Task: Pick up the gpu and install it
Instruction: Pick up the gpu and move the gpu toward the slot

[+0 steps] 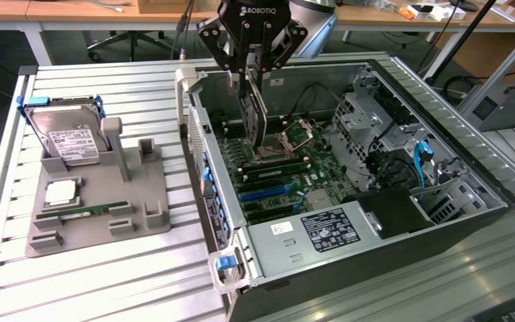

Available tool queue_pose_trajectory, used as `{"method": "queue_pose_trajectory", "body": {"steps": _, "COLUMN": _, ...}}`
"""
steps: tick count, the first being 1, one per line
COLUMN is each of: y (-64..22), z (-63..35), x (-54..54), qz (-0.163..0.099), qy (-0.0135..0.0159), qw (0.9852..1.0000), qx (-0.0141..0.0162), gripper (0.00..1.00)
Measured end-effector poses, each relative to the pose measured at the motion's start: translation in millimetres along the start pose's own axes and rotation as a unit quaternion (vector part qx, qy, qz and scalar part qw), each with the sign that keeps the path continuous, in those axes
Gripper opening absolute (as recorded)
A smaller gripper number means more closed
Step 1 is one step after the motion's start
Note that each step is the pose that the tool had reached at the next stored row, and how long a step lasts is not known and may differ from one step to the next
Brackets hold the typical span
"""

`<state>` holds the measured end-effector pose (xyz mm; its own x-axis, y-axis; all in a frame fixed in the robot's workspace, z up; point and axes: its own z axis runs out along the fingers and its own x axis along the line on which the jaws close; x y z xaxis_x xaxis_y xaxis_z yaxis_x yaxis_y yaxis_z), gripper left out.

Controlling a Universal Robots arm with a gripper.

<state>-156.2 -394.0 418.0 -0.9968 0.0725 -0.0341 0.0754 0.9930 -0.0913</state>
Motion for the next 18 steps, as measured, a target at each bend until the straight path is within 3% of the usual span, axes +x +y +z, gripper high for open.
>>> {"method": "queue_pose_trajectory", "body": {"steps": 18, "y": 2.6, "z": 23.0, "x": -5.5, "qz": 0.0, "qy": -0.0001, "qw": 1.0, "qx": 0.0009, "gripper": 0.27}}
